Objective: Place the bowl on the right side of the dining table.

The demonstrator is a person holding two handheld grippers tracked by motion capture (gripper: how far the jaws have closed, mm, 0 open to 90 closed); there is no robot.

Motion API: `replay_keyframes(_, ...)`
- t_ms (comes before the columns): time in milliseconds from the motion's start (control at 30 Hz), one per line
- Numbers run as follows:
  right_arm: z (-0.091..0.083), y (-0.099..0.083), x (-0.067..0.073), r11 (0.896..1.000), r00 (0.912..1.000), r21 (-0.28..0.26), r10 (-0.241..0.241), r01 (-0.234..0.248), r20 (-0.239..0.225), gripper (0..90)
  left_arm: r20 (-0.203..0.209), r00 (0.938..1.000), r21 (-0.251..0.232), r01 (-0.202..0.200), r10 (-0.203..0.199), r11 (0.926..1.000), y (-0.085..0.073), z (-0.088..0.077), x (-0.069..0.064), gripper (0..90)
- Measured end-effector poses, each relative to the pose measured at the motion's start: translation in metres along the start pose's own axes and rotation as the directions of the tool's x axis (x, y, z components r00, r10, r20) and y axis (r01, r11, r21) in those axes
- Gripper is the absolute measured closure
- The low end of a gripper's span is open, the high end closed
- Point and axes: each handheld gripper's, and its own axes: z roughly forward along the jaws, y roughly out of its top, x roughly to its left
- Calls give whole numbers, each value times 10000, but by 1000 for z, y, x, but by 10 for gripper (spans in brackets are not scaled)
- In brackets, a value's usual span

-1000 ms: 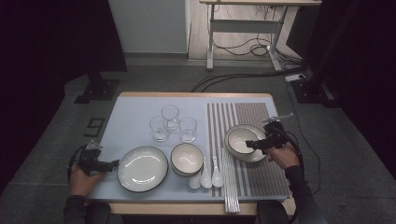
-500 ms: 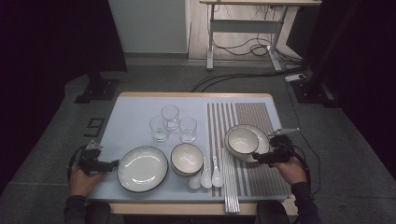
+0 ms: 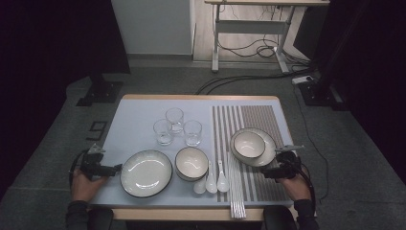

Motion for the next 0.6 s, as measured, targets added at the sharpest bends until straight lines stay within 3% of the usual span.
replay_keyframes(400, 26, -18, 5, 9997, 9996, 157, 202, -205, 189, 11, 3, 10000, 4, 2, -2, 10000, 0, 0, 0, 0)
replay_keyframes(600, 33, -25, 8, 9999, 9988, -76, 148, -145, 463, 0, 0, 10000, 1, 2, -2, 10000, 0, 0, 0, 0)
